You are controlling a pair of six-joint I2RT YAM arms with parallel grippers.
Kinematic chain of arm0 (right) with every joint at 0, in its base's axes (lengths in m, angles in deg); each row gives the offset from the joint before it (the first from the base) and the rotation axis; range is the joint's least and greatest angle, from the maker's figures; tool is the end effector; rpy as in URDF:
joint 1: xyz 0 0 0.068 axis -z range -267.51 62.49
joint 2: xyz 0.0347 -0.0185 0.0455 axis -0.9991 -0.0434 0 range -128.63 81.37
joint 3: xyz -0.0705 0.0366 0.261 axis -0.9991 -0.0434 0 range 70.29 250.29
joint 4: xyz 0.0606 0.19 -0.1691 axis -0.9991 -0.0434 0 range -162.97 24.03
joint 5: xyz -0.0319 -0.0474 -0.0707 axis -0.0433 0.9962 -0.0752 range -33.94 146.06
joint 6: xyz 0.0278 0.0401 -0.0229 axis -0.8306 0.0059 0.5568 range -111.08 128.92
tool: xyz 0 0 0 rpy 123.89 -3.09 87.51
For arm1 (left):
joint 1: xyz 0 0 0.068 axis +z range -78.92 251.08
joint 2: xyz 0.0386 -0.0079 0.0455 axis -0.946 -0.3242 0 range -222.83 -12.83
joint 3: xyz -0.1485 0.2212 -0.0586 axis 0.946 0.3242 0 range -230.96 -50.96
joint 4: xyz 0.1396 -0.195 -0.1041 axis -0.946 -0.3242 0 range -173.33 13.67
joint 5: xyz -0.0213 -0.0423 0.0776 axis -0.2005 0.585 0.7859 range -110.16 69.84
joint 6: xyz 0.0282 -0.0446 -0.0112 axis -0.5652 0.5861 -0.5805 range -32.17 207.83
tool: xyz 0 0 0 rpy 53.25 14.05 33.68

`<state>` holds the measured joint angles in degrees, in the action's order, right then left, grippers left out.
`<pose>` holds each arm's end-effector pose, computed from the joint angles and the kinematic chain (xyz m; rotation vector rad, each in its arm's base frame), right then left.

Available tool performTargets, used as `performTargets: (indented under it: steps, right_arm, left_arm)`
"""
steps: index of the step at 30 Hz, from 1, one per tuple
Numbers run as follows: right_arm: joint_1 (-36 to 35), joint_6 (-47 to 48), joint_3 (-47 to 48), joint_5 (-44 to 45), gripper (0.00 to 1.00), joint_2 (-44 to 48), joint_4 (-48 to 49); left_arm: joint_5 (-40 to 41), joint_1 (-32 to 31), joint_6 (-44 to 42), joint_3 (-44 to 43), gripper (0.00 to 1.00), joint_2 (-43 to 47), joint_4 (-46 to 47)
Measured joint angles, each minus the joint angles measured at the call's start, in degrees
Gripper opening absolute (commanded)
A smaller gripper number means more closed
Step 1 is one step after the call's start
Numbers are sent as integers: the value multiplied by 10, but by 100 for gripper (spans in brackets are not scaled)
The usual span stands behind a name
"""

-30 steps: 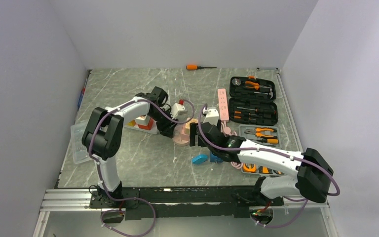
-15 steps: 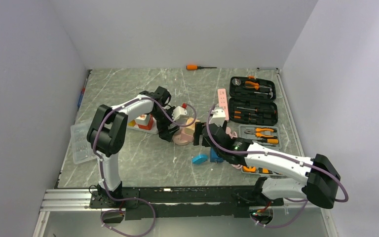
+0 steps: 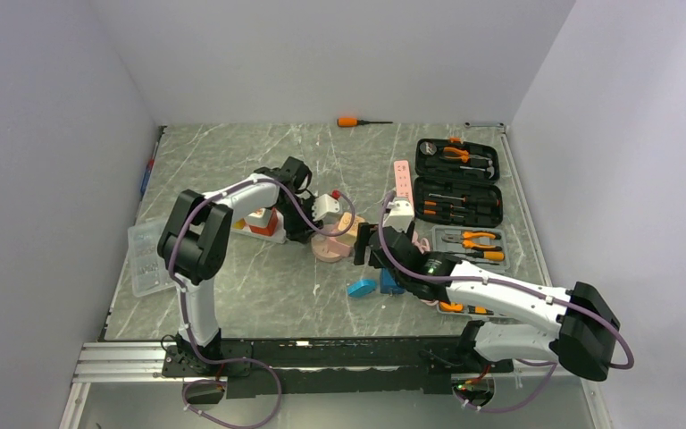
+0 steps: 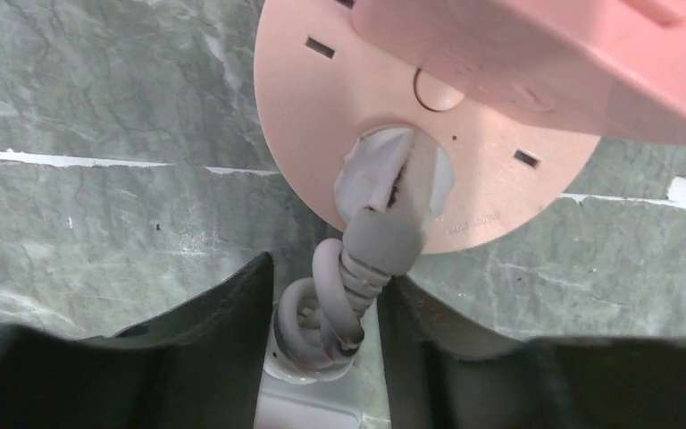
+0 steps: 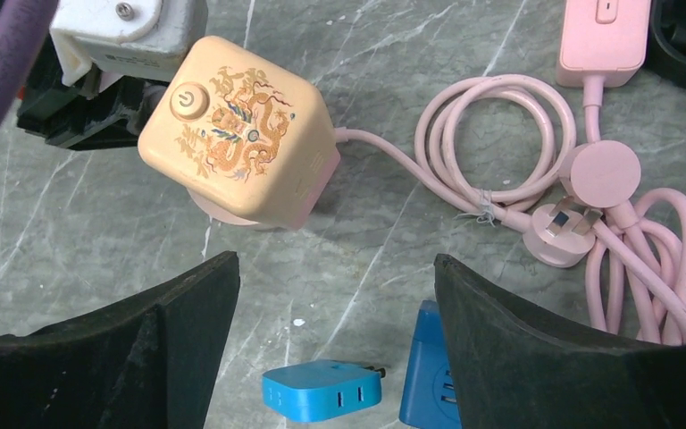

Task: Pull the plug off the socket
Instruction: Remove the plug from the socket.

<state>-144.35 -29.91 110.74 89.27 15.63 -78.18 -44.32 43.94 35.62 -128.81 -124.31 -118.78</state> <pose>0.1483 0.1910 0.2406 -0.0236 2.1243 0.3475 0.3311 -0.1859 0.1701 1.8255 2.0874 -0.5058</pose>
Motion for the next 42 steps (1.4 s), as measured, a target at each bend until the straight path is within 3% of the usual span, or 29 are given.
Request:
performTargets:
  steps: [2, 5, 6, 15, 21, 26, 32, 42]
  right_arm:
    - [0, -3, -2, 2, 81, 5, -1]
    - [0, -7, -9, 9, 81, 20, -2]
    - [0, -8, -11, 9, 81, 24, -2]
    - [0, -31, -37, -7, 90, 52, 3]
    - [-3, -37, -37, -27, 91, 50, 29]
    - [-3, -50, -25, -65, 91, 8, 71]
    - [-6, -56, 17, -93, 92, -45, 91]
    - [25, -52, 37, -160, 90, -20, 138]
  left_arm:
    - [1, -2, 3, 6, 30, 0, 15]
    - [0, -4, 12, 16, 1, 2, 28]
    - [1, -5, 16, 16, 0, 2, 28]
    - [-31, 5, 77, -9, 0, 2, -51]
    - [-106, 56, 148, -77, 0, 2, -107]
    - [-133, 96, 202, -122, 0, 2, -101]
    - [-137, 104, 235, -108, 0, 2, -99]
    - [-174, 120, 272, -96, 0, -2, -103]
